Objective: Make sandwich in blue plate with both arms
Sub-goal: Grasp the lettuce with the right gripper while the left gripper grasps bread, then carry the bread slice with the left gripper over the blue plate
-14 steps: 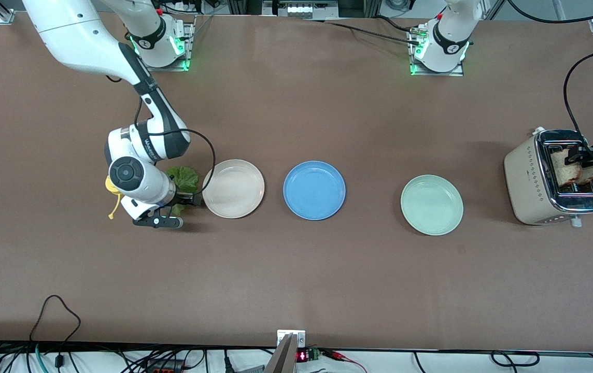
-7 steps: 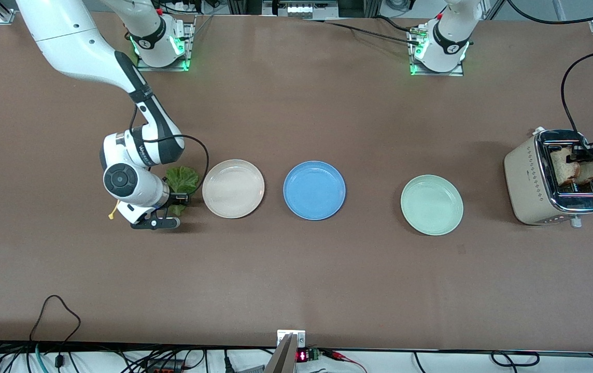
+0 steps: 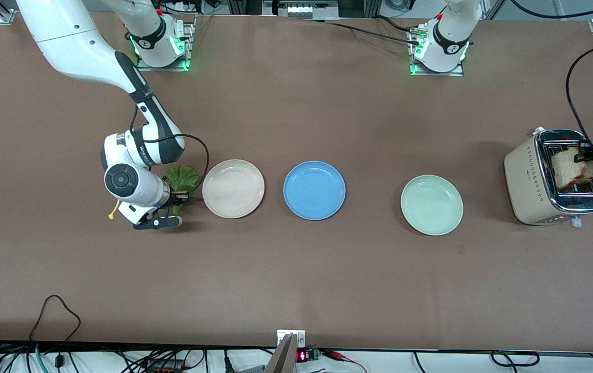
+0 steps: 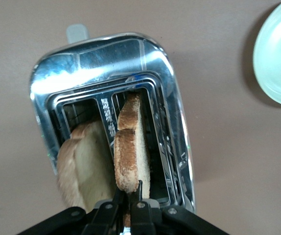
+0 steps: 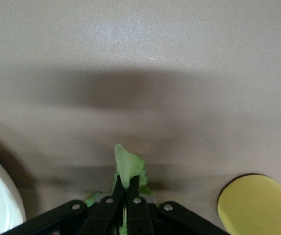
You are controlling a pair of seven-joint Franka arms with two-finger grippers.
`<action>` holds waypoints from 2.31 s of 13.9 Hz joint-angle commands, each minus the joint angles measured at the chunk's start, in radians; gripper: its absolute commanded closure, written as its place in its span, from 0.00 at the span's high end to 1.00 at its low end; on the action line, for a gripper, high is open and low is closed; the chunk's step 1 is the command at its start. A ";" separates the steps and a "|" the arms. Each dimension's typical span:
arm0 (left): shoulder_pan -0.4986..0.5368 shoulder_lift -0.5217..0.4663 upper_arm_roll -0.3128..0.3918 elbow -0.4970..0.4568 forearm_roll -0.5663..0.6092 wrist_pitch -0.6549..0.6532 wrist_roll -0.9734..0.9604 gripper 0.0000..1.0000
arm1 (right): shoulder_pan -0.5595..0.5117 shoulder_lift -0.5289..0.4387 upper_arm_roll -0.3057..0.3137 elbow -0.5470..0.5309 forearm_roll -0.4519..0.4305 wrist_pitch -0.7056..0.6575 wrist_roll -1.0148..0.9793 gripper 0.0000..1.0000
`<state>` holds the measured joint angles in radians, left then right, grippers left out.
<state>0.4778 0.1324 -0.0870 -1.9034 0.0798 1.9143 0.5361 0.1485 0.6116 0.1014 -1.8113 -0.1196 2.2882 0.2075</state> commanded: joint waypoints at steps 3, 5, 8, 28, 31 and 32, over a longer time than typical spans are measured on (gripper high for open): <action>0.005 -0.023 -0.052 0.196 0.011 -0.288 0.025 0.01 | 0.000 -0.071 0.006 0.003 -0.012 -0.064 -0.005 0.00; 0.005 -0.023 -0.098 0.242 0.011 -0.343 0.015 0.01 | -0.003 -0.110 0.006 0.004 -0.012 -0.087 -0.014 0.00; 0.005 -0.023 -0.198 0.257 0.000 -0.370 0.007 0.01 | 0.005 -0.159 0.014 0.007 -0.014 -0.133 -0.116 0.00; -0.128 0.404 -0.551 0.181 -0.854 -0.039 -0.179 0.00 | 0.092 -0.184 0.126 0.196 0.021 -0.351 -0.723 0.00; -0.175 0.466 -0.551 0.135 -0.952 0.096 -0.073 0.00 | 0.108 -0.181 0.126 0.236 0.043 -0.334 -0.708 0.00; -0.183 0.493 -0.551 0.120 -0.998 0.150 -0.012 0.00 | 0.118 -0.174 0.126 0.242 0.072 -0.332 -0.709 0.00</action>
<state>0.2993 0.5884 -0.6316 -1.7535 -0.8411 1.9920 0.4200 0.2530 0.4238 0.2237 -1.6117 -0.0887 1.9617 -0.5081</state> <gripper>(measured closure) 0.934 0.965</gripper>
